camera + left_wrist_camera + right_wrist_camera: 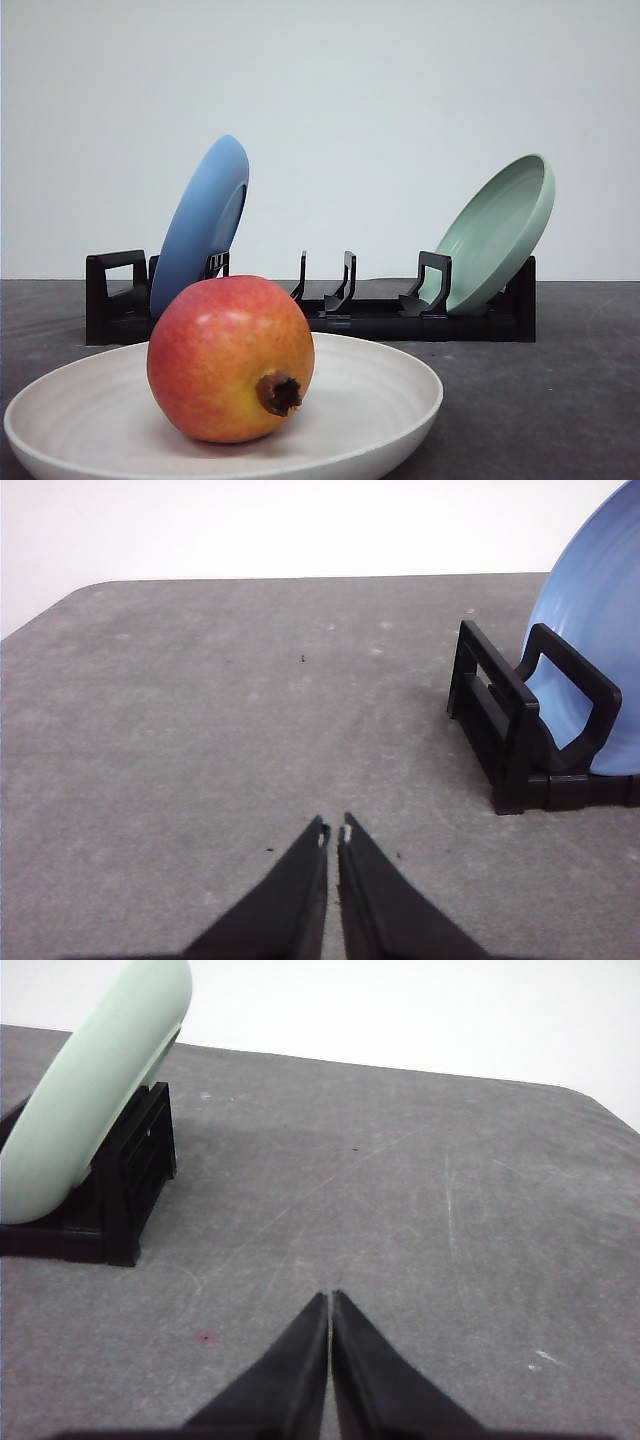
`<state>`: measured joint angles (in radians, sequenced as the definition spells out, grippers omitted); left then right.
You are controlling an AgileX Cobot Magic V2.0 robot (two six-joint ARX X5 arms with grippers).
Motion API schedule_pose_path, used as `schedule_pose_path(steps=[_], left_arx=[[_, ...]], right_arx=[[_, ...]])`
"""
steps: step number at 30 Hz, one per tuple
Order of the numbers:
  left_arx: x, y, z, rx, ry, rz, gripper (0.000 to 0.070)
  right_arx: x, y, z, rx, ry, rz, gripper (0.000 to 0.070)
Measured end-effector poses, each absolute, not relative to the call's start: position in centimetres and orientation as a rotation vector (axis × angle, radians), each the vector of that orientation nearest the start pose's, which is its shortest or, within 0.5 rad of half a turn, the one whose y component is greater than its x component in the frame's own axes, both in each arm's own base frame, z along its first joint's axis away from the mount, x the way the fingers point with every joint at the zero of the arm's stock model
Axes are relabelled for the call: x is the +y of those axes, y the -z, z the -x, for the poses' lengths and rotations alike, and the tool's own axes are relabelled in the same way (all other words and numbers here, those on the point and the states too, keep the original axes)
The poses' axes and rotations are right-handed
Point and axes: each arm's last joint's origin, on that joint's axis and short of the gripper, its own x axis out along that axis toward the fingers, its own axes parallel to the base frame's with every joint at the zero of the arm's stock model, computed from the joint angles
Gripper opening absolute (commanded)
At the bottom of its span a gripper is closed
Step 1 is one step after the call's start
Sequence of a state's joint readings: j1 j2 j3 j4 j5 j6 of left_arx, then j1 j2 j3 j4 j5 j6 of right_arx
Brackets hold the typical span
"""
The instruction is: Place pomegranate in white plate
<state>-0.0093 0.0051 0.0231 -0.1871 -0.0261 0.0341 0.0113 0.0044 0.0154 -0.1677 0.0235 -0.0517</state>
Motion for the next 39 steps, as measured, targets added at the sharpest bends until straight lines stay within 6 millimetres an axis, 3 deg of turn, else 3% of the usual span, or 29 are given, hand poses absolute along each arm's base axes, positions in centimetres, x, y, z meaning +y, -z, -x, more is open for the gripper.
schedule_pose_path(steps=[39], left_arx=[[-0.01, -15.30, -9.52, 0.169, -0.014, -0.037, 0.0000]], right_arx=[[0.04, -15.23, -9.58, 0.157, 0.008, 0.054, 0.0000]])
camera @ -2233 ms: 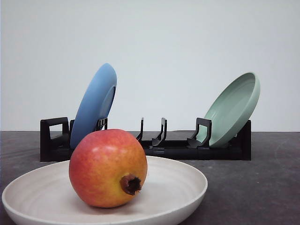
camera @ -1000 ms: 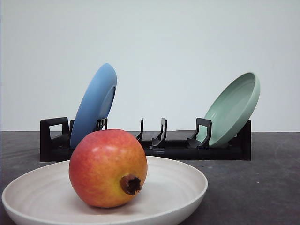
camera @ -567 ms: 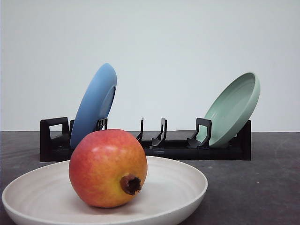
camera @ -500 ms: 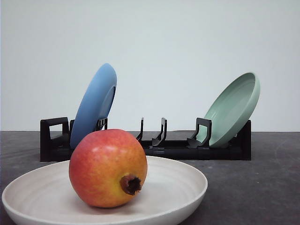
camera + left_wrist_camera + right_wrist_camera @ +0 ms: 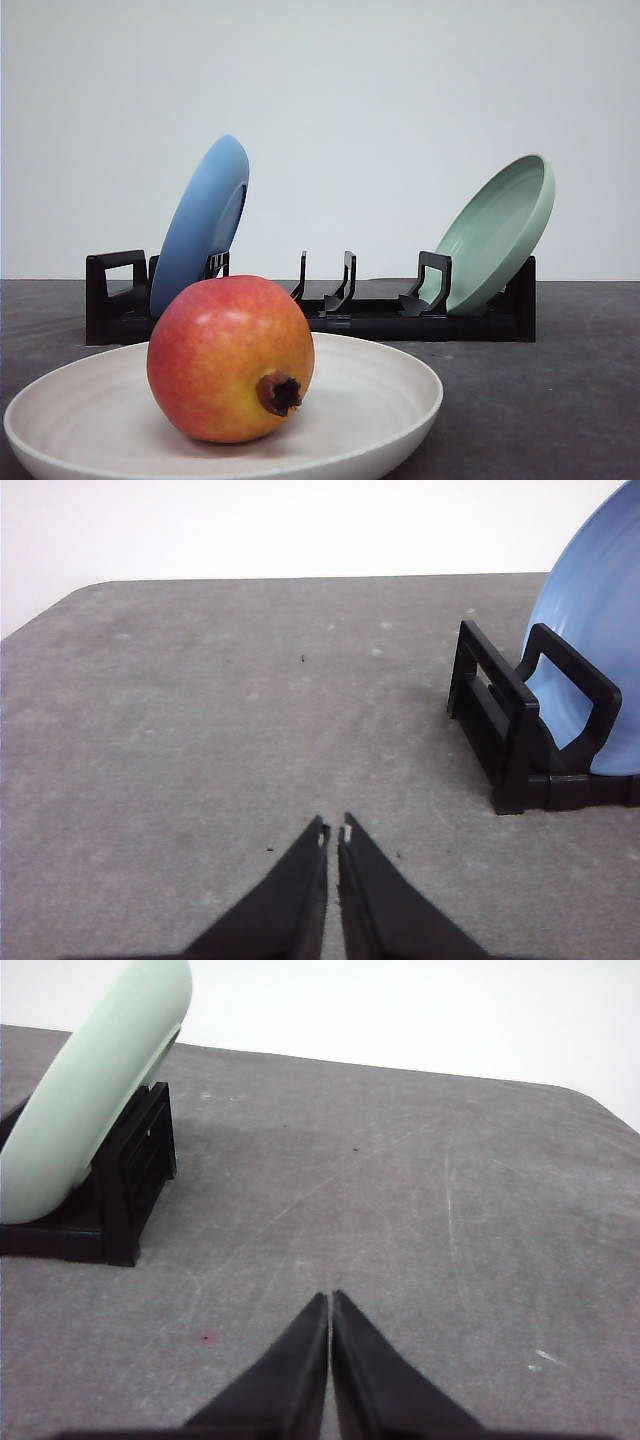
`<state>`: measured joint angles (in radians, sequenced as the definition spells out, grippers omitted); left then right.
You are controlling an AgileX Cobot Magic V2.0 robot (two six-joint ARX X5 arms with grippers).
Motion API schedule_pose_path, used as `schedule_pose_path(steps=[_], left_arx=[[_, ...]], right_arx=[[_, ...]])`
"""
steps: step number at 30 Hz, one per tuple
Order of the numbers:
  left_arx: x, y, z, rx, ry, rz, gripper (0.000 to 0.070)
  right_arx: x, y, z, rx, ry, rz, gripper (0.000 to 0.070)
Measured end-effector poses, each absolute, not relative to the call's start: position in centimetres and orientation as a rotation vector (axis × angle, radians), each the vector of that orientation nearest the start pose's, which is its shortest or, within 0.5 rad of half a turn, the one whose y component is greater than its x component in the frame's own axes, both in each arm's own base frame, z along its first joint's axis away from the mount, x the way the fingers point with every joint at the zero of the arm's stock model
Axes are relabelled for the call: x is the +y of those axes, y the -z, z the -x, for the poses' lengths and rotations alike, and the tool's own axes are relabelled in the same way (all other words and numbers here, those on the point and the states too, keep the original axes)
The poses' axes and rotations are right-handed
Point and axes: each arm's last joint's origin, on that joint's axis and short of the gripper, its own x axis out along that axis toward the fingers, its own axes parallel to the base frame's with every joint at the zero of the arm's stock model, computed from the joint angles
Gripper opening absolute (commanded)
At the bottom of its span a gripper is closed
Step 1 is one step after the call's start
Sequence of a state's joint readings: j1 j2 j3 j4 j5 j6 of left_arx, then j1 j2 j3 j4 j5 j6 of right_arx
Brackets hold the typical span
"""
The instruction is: Place pomegranate in white plate
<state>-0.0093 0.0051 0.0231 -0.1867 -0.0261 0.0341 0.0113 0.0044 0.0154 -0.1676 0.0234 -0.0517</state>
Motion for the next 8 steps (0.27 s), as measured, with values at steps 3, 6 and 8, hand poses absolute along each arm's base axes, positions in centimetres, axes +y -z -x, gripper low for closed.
schedule_pose_path(steps=[3, 6, 8], left_arx=[[-0.01, -15.30, -9.52, 0.169, -0.014, -0.037, 0.0000], [-0.01, -15.30, -9.52, 0.169, -0.014, -0.037, 0.0000], [-0.01, -15.30, -9.52, 0.169, -0.014, -0.037, 0.0000]], right_arx=[[0.04, -15.23, -9.58, 0.156, 0.008, 0.054, 0.0000], [0.04, -15.23, -9.58, 0.156, 0.008, 0.054, 0.0000], [0.04, -15.23, -9.58, 0.157, 0.008, 0.054, 0.0000]])
